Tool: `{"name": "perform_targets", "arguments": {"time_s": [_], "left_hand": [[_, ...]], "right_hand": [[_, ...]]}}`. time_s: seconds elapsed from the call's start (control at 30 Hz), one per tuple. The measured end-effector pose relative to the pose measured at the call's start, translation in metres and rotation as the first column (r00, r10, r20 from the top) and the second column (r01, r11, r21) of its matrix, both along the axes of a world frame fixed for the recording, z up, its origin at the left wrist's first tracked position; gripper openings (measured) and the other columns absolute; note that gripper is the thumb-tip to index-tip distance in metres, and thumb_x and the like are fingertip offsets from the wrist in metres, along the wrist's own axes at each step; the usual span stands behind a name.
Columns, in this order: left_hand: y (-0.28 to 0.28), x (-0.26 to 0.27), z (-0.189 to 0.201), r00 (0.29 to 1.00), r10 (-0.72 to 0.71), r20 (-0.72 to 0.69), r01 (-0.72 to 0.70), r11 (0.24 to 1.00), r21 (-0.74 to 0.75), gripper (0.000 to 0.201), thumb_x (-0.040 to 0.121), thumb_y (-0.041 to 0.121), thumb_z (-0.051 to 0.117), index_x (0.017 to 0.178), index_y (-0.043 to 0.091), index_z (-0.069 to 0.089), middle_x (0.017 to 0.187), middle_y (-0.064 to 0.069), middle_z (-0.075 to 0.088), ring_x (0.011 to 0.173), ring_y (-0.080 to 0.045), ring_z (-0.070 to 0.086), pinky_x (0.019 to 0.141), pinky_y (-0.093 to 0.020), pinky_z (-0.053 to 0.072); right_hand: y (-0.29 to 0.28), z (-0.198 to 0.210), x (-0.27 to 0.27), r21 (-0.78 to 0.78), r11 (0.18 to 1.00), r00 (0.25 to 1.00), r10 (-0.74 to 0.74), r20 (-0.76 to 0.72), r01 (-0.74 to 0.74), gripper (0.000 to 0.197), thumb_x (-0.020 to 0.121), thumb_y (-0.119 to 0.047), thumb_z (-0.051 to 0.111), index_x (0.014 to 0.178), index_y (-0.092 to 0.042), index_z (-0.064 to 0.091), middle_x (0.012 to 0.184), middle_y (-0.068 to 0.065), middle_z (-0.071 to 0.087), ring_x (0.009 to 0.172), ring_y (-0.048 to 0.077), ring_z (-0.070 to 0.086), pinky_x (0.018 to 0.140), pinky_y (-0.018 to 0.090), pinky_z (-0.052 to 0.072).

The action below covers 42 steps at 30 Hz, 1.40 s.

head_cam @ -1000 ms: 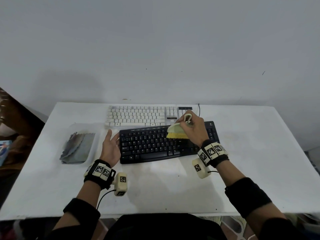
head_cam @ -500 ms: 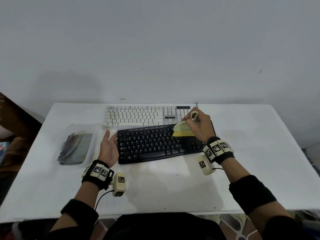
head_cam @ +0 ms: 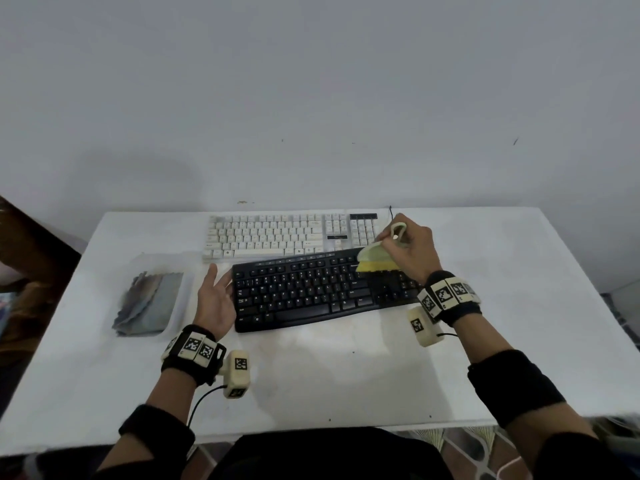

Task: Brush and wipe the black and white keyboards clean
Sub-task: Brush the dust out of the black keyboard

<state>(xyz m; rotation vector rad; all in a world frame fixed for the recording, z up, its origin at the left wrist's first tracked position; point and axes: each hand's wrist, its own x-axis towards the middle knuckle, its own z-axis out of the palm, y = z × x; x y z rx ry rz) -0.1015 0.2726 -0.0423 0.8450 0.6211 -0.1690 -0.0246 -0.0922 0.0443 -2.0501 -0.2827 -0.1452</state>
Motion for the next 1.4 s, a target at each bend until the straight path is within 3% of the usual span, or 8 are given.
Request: {"name": "perform_targets", "arguments": {"time_s": [0.23, 0.5, 0.63, 0.77, 0.93, 1.03, 1.2, 1.4], "left_hand": [[0.001, 0.0, -0.001, 1.0, -0.009, -0.001, 0.009, 1.0, 0.009, 0.066, 0.103, 0.061, 0.039, 0.145, 0.014, 0.056, 0.142, -0.011, 0.06, 0.132, -0.029, 0.056, 0.114, -0.054, 0.039], [0.0, -0.001, 0.001, 1.0, -0.01, 0.003, 0.01, 1.0, 0.011, 0.064, 0.104, 0.061, 0.038, 0.143, 0.014, 0.057, 0.138, -0.011, 0.063, 0.13, -0.029, 0.058, 0.112, -0.053, 0.041], [-0.002, -0.002, 0.003, 1.0, -0.006, 0.022, 0.006, 1.0, -0.002, 0.058, 0.104, 0.059, 0.038, 0.134, 0.015, 0.062, 0.131, -0.01, 0.065, 0.122, -0.026, 0.062, 0.095, -0.045, 0.049], [-0.001, -0.001, 0.001, 1.0, -0.008, 0.021, 0.008, 1.0, -0.006, 0.058, 0.104, 0.06, 0.039, 0.132, 0.015, 0.063, 0.131, -0.009, 0.065, 0.12, -0.025, 0.062, 0.094, -0.044, 0.049], [-0.001, -0.002, 0.001, 1.0, -0.011, 0.024, 0.011, 1.0, -0.007, 0.058, 0.104, 0.06, 0.039, 0.134, 0.016, 0.062, 0.132, -0.008, 0.064, 0.12, -0.024, 0.062, 0.094, -0.044, 0.049], [-0.002, -0.002, 0.001, 1.0, -0.015, 0.018, 0.015, 1.0, 0.0, 0.056, 0.104, 0.06, 0.038, 0.131, 0.017, 0.062, 0.133, -0.008, 0.064, 0.122, -0.024, 0.061, 0.095, -0.044, 0.048], [0.0, -0.003, 0.001, 1.0, -0.022, 0.017, 0.022, 1.0, 0.009, 0.055, 0.104, 0.06, 0.039, 0.132, 0.019, 0.063, 0.135, -0.007, 0.063, 0.127, -0.025, 0.059, 0.101, -0.047, 0.046], [-0.001, -0.003, 0.001, 0.999, -0.039, 0.02, 0.038, 0.999, 0.016, 0.059, 0.104, 0.059, 0.038, 0.14, 0.017, 0.058, 0.135, -0.008, 0.064, 0.129, -0.026, 0.057, 0.107, -0.047, 0.042]], "right_hand": [[0.026, -0.017, -0.01, -0.059, 0.99, 0.991, 0.124, -0.058, -0.127, 0.009, 0.086, -0.007, 0.067, 0.084, -0.016, 0.066, 0.082, -0.001, 0.071, 0.082, 0.02, 0.066, 0.076, 0.035, 0.054], [-0.025, -0.011, -0.007, -0.049, 0.997, 0.998, -0.061, -0.018, 0.06, 0.013, 0.083, -0.002, 0.067, 0.08, -0.015, 0.065, 0.079, -0.004, 0.07, 0.078, 0.011, 0.065, 0.071, 0.028, 0.05], [-0.024, -0.009, -0.019, 0.098, 0.985, 0.987, -0.149, 0.062, 0.142, 0.019, 0.084, -0.004, 0.062, 0.085, -0.022, 0.065, 0.087, 0.001, 0.073, 0.089, 0.021, 0.069, 0.08, 0.038, 0.056], [-0.022, -0.038, -0.044, -0.157, 0.987, 0.989, 0.036, 0.141, -0.014, 0.02, 0.085, -0.023, 0.059, 0.092, -0.042, 0.061, 0.098, -0.008, 0.07, 0.102, 0.018, 0.062, 0.09, 0.056, 0.045], [-0.04, -0.047, -0.058, -0.208, 0.978, 0.987, 0.017, 0.159, 0.016, 0.012, 0.083, -0.025, 0.06, 0.089, -0.035, 0.063, 0.102, -0.019, 0.069, 0.109, 0.013, 0.06, 0.09, 0.061, 0.044], [-0.045, -0.046, -0.07, -0.262, 0.962, 0.99, -0.045, 0.133, 0.078, 0.009, 0.086, -0.029, 0.059, 0.089, -0.032, 0.067, 0.105, -0.022, 0.067, 0.109, 0.01, 0.058, 0.09, 0.053, 0.045], [-0.04, -0.05, -0.079, -0.049, 0.993, 0.992, -0.108, 0.061, 0.111, 0.019, 0.091, -0.007, 0.067, 0.097, -0.024, 0.075, 0.093, -0.012, 0.071, 0.081, 0.015, 0.067, 0.067, 0.04, 0.058], [-0.033, -0.058, -0.083, -0.118, 0.992, 0.984, -0.018, 0.179, 0.039, 0.015, 0.085, -0.02, 0.061, 0.094, -0.019, 0.074, 0.101, -0.016, 0.066, 0.095, 0.016, 0.064, 0.069, 0.037, 0.057]]}}
